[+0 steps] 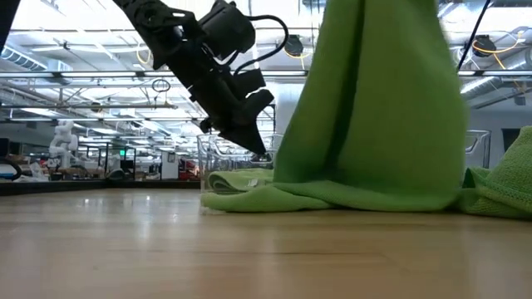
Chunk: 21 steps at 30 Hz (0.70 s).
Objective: Fold microfiber towels
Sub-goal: Fold the top green microfiber towel
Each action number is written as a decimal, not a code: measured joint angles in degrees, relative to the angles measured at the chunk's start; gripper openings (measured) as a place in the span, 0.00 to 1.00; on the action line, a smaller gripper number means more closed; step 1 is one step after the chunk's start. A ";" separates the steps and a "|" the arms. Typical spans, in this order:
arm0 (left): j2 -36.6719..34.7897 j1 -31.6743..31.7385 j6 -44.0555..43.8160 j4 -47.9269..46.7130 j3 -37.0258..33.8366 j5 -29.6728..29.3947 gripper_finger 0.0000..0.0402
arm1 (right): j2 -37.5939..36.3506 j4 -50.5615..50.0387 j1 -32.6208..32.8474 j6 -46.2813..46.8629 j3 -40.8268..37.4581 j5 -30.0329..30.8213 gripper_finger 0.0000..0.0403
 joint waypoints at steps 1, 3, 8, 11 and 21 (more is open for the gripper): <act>0.00 0.33 0.12 0.07 0.00 1.25 0.08 | -0.36 0.73 0.50 1.25 0.00 1.02 0.00; -0.12 0.79 0.20 0.24 0.00 3.71 0.08 | -1.16 2.32 1.40 3.45 0.08 3.39 0.00; -0.22 0.99 0.35 2.46 0.07 7.59 0.09 | -1.84 2.38 3.29 5.08 3.40 9.63 0.00; -0.20 1.81 -0.32 3.27 0.07 8.03 0.09 | -1.80 2.15 4.22 4.98 6.26 13.78 0.00; -12.36 1.68 -0.06 1.44 -0.02 21.18 0.10 | -1.71 -5.49 6.37 0.22 14.95 21.38 0.00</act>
